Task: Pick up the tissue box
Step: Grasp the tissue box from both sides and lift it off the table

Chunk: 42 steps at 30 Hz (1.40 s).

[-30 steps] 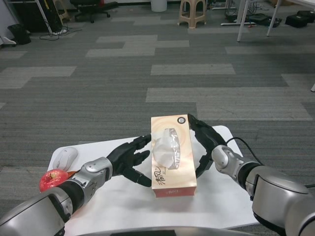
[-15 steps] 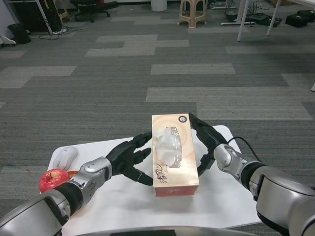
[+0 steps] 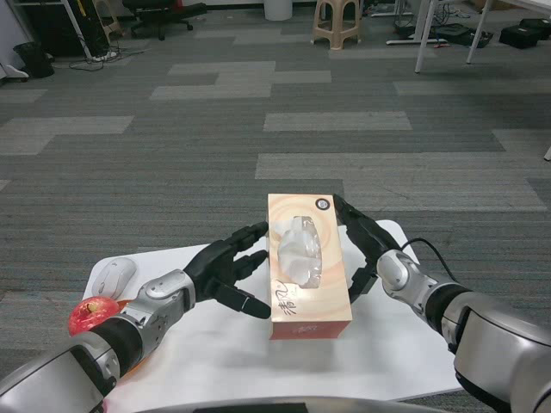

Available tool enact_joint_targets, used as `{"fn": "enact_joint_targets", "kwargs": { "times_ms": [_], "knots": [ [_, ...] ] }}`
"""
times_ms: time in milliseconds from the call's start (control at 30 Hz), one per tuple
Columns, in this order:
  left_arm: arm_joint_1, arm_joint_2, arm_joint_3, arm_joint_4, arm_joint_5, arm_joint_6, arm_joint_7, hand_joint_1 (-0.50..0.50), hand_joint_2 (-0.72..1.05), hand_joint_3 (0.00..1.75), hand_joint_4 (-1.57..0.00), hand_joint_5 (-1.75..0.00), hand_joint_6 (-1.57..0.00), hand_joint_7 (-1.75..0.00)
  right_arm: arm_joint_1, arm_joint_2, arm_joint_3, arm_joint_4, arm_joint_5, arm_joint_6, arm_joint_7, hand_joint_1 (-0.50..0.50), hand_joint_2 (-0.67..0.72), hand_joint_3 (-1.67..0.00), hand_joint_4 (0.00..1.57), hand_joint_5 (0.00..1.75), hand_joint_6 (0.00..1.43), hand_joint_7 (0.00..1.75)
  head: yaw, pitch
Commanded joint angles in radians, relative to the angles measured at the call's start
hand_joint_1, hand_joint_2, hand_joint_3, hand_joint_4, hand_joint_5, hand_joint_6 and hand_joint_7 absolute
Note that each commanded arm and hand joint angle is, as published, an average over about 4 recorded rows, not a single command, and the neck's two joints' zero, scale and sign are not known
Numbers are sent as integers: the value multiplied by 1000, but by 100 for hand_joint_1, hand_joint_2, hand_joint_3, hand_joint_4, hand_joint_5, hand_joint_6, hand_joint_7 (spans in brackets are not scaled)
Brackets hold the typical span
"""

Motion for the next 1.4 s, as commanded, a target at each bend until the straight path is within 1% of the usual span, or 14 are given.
{"fn": "enact_joint_targets", "kwargs": {
  "times_ms": [33, 200, 333, 433, 500, 567, 667, 767, 900, 1033, 1133, 1267, 1300, 1400],
  "knots": [
    [-12, -40, 10, -49, -17, -32, -8, 50, 60, 9, -7, 0, 0, 0, 4, 66, 14, -68, -14, -37, 45, -42, -3, -24, 0, 0, 0, 0, 0, 0],
    [-12, -36, 12, -56, -17, -30, -8, 50, 60, 9, -7, 0, 0, 0, 4, 63, 13, -76, -15, -38, 46, -42, -10, -24, 0, 0, 0, 0, 0, 4],
    [-12, -36, 15, -59, -17, -28, -8, 50, 60, 9, -7, 0, 0, 0, 4, 62, 13, -92, -17, -38, 56, -42, -10, -32, 0, 0, 0, 0, -2, 7],
    [-12, -36, 15, -60, -17, -28, -8, 50, 60, 9, -7, 0, 0, 0, 4, 61, 10, -99, -17, -38, 59, -42, -15, -32, 0, 0, 0, 0, -2, 9],
    [-11, -36, 16, -60, -17, -28, -8, 50, 60, 4, -7, 0, 0, 0, 5, 60, 8, -105, -18, -38, 63, -42, -16, -32, 0, 0, 0, 0, -4, 10],
    [-12, -36, 17, -60, -17, -27, -7, 50, 60, 4, -7, 0, 0, 0, 6, 58, 7, -113, -18, -38, 67, -42, -16, -32, 0, 0, 0, 0, -6, 11],
    [-12, -36, 19, -60, -17, -26, -6, 50, 60, 9, -7, 0, 0, 0, 8, 55, 2, -125, -20, -38, 72, -42, -16, -32, 0, 0, 0, 0, -5, 12],
    [-11, -36, 21, -61, -17, -25, -6, 50, 60, 9, -7, 0, 0, 0, 9, 52, -6, -134, -22, -38, 75, -42, -16, -38, 0, 0, 0, 0, -6, 13],
    [-12, -36, 23, -68, -17, -25, -6, 50, 60, 9, -7, 0, 0, 0, 10, 48, -16, -150, -22, -38, 79, -42, -22, -40, 0, 0, 0, 0, -6, 18],
    [-12, -36, 28, -82, -17, -25, -6, 50, 60, 9, -7, 0, 0, 0, 11, 43, -26, -172, -23, -38, 81, -42, -22, -40, 0, 0, 0, 0, -7, 20],
    [-12, -36, 31, -88, -17, -25, -6, 50, 60, 2, -7, 0, 0, 0, 13, 42, -33, -183, -23, -38, 82, -42, -22, -40, 0, 0, 0, 0, -8, 21],
    [-11, -36, 34, -102, -17, -25, -6, 50, 60, 9, -7, 0, 0, 0, 15, 37, -41, -201, -23, -38, 82, -41, -22, -40, 0, 0, 0, 0, -7, 21],
    [-11, -36, 35, -105, -16, -25, -6, 50, 60, 9, -7, 0, 0, 0, 15, 37, -42, -204, -23, -38, 82, -42, -22, -40, 0, 0, 0, 0, -7, 21],
    [-12, -36, 35, -114, -15, -25, -6, 50, 60, 9, -7, 0, 0, 0, 15, 36, -46, -212, -23, -38, 82, -41, -22, -40, 0, 0, 0, 0, -8, 23]
  ]
}}
